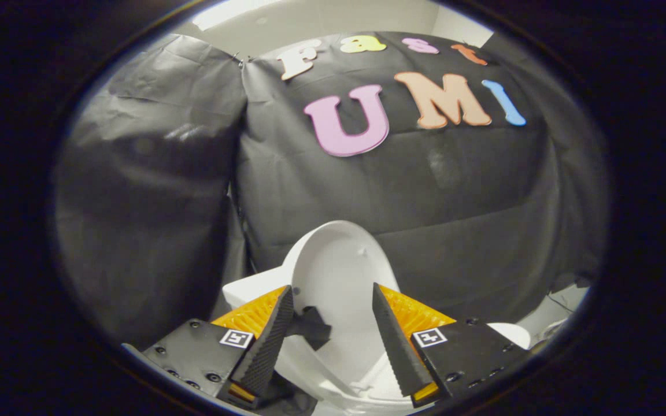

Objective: Open the toilet lid.

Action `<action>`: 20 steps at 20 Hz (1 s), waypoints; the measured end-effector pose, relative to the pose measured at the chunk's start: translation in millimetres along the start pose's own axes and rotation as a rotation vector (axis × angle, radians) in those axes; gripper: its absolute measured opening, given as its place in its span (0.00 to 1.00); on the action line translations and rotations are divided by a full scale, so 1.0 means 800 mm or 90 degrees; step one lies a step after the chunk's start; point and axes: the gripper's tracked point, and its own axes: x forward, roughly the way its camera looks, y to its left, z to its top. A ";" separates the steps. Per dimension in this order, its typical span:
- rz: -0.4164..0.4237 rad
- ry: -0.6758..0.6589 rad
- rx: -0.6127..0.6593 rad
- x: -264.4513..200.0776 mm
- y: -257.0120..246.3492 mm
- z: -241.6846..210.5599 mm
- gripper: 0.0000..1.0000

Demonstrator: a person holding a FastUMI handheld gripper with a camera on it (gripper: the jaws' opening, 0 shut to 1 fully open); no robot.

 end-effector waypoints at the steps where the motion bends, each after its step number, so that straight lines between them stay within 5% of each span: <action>1: -0.017 -0.011 -0.001 -0.007 -0.021 0.010 0.77; 3: -0.051 -0.022 -0.011 -0.022 -0.063 0.025 0.85; 11: -0.128 0.013 -0.058 -0.097 -0.223 0.032 0.80; 20: -0.083 0.080 -0.084 -0.169 -0.315 0.000 0.80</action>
